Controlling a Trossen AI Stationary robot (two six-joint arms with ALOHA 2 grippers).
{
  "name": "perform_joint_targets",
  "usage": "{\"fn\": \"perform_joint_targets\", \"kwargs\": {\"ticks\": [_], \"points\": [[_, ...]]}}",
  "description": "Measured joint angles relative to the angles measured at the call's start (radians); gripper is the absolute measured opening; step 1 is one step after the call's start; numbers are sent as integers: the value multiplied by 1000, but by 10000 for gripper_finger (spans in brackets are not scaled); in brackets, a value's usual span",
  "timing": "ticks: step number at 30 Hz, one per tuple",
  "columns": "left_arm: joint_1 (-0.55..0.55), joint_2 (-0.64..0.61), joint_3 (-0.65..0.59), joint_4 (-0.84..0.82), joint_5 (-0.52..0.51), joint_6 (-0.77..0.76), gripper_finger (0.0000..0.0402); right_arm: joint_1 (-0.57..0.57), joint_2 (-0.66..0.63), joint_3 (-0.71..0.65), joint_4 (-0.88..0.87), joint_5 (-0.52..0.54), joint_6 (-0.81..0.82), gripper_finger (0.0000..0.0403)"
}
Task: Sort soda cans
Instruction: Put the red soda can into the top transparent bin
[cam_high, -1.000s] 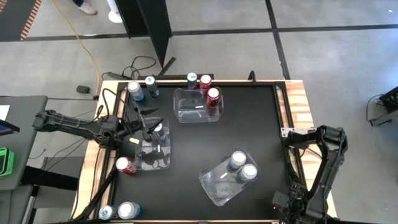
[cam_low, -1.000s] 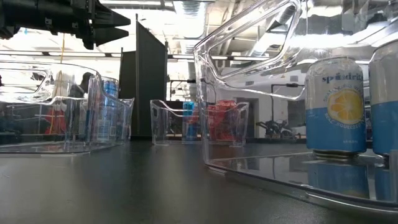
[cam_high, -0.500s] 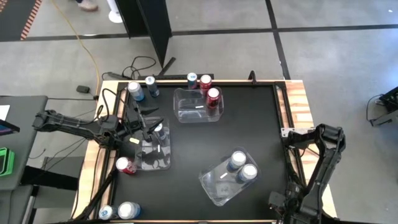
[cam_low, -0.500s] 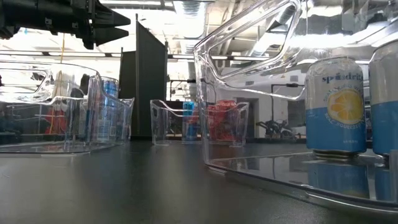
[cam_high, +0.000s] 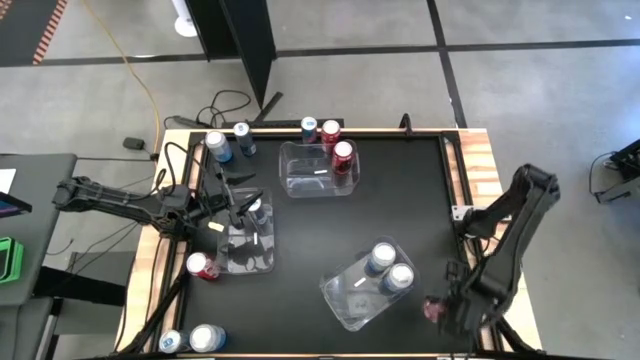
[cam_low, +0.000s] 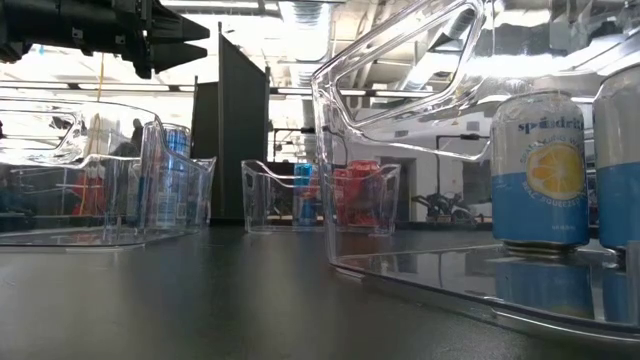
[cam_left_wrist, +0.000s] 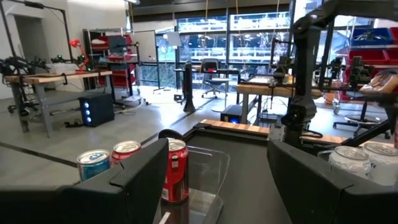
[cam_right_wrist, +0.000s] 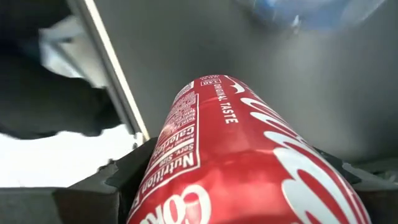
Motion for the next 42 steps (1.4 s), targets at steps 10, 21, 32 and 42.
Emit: {"fn": "perform_joint_targets", "kwargs": {"ticks": [10,21,32,42], "points": [[0,0,18,5,3,67,270,-353,-195,144,-158,102,-440,311],[0,0,55,-18,3,151,270,-1010,-13,467,-150,132,-1047,311],[0,0,55,-92,-78,169,270,-1243,472,833,-219,41,-1385,311],[0,-1,55,-70,-133,225,270,-1268,744,1051,-276,41,-1558,311]]}}
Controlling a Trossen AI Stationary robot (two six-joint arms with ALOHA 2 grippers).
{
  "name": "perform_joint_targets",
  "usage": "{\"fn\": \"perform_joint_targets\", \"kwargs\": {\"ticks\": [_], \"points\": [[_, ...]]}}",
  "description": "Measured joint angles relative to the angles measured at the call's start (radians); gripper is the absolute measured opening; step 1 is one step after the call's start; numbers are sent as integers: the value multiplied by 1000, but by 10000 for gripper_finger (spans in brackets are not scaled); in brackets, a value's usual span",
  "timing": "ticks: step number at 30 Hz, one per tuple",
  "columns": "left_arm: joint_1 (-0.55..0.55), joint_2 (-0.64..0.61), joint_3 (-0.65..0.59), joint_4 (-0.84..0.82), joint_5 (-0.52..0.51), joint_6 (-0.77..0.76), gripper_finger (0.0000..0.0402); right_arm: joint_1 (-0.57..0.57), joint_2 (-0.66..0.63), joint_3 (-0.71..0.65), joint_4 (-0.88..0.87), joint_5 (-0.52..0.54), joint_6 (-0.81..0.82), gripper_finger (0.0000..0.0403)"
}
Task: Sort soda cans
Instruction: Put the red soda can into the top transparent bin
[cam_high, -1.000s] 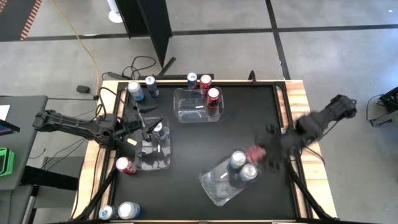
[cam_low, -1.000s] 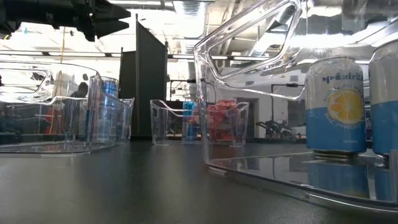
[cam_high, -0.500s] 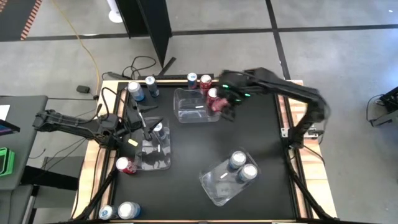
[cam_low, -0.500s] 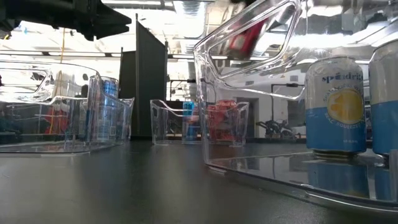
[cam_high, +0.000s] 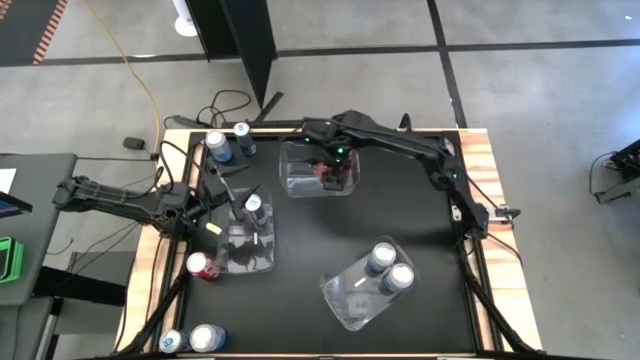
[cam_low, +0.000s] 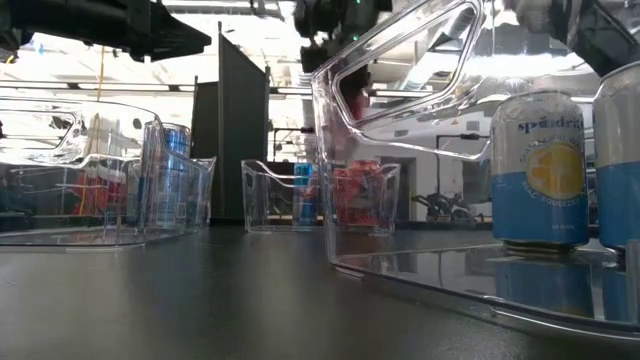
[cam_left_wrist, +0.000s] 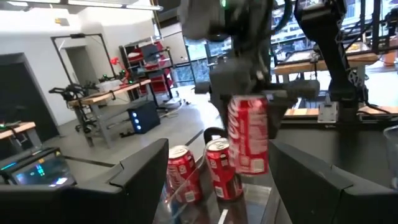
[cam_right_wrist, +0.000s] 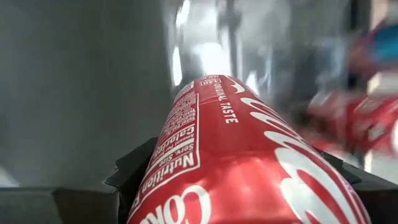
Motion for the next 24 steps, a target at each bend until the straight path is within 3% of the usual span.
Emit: {"fn": "perform_joint_targets", "kwargs": {"ticks": [9,17,24], "points": [[0,0,0,0,-7,41,270,-33,51,-1,-35,41,16,311],[0,0,0,-19,-8,21,270,-46,50,-4,-47,43,123,311],[0,0,0,-29,-8,7,270,-58,50,-89,-10,43,216,311]]}}
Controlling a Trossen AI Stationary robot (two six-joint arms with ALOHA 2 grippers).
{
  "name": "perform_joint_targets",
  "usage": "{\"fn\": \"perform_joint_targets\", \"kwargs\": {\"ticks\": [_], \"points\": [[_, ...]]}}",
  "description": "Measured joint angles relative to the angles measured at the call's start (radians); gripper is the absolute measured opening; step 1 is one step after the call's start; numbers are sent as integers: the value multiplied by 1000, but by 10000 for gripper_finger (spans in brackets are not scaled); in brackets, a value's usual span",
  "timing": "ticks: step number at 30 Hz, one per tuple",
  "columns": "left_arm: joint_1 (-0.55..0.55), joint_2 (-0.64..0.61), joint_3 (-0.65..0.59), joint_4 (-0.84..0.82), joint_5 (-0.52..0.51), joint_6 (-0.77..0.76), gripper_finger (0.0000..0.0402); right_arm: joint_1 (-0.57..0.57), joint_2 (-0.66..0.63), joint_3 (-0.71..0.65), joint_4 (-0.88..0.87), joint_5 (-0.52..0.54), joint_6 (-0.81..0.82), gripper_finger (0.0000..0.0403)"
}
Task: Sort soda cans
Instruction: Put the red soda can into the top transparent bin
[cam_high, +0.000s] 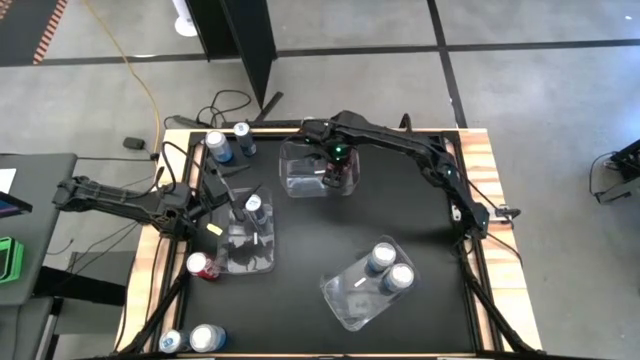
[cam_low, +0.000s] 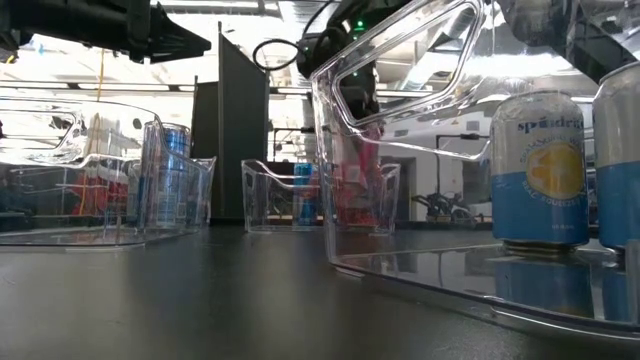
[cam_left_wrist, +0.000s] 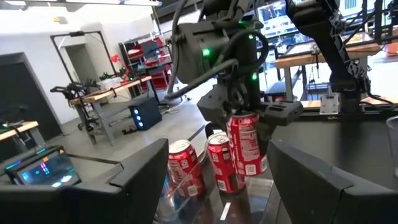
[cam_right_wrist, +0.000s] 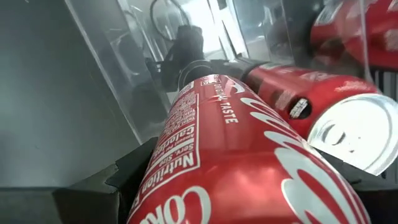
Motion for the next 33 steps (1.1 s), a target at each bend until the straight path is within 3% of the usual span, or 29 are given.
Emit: {"fn": "perform_joint_targets", "kwargs": {"ticks": [15,33], "points": [[0,0,0,-7,0,-6,270,-14,0,-179,104,0,153,311],[0,0,0,-8,0,-8,270,-24,-8,-266,173,10,197,330]]}}
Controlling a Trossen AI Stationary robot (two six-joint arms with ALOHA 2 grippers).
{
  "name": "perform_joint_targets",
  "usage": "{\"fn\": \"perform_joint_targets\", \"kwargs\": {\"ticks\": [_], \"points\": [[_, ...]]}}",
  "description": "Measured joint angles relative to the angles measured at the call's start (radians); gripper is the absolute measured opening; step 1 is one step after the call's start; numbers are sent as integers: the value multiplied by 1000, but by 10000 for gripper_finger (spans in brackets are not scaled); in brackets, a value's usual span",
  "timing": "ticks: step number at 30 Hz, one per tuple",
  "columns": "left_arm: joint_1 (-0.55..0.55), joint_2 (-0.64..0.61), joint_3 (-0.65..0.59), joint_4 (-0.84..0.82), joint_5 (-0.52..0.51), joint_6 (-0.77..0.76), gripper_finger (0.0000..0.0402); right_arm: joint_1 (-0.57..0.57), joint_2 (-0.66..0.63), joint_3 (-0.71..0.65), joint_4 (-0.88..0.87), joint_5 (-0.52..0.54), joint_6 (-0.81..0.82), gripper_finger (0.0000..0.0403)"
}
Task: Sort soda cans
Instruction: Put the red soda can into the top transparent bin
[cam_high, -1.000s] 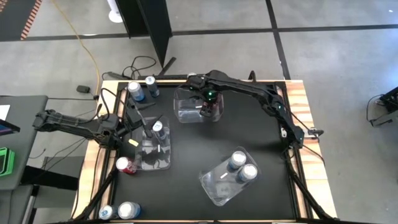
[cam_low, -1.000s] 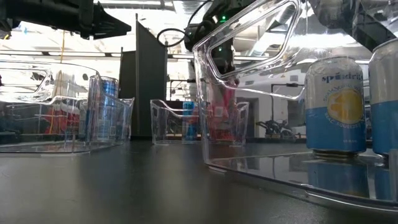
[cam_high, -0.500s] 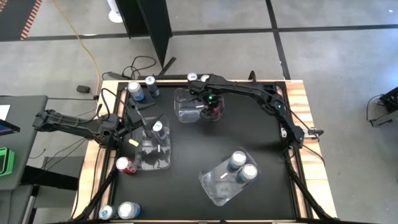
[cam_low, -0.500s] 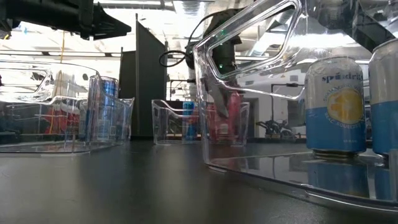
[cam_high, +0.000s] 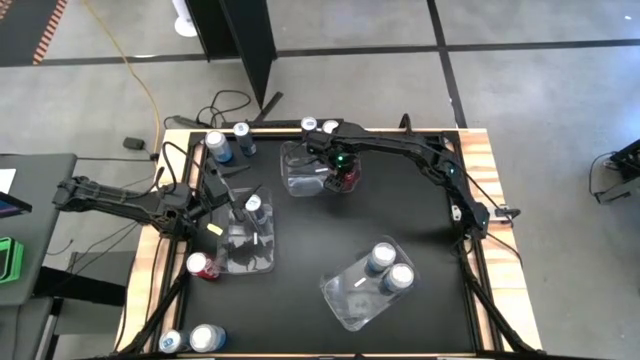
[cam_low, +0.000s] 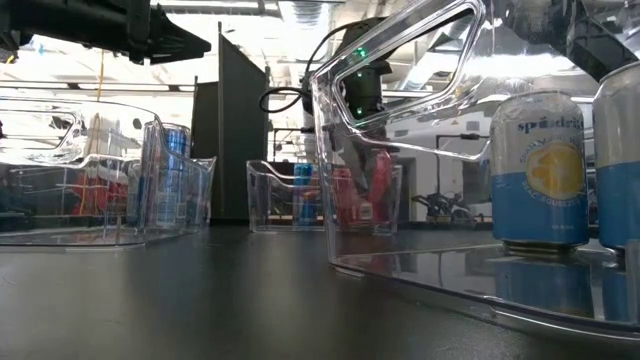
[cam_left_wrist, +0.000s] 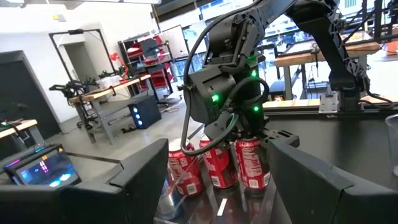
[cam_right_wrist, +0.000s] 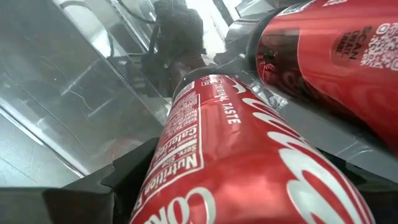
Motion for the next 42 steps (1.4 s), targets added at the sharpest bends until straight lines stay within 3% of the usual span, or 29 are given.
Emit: {"fn": "perform_joint_targets", "kwargs": {"ticks": [18,42], "points": [[0,0,0,0,0,0,270,11,-2,11,-2,-1,-49,389],[0,0,0,-10,0,3,270,20,1,270,-250,9,-69,388]]}}
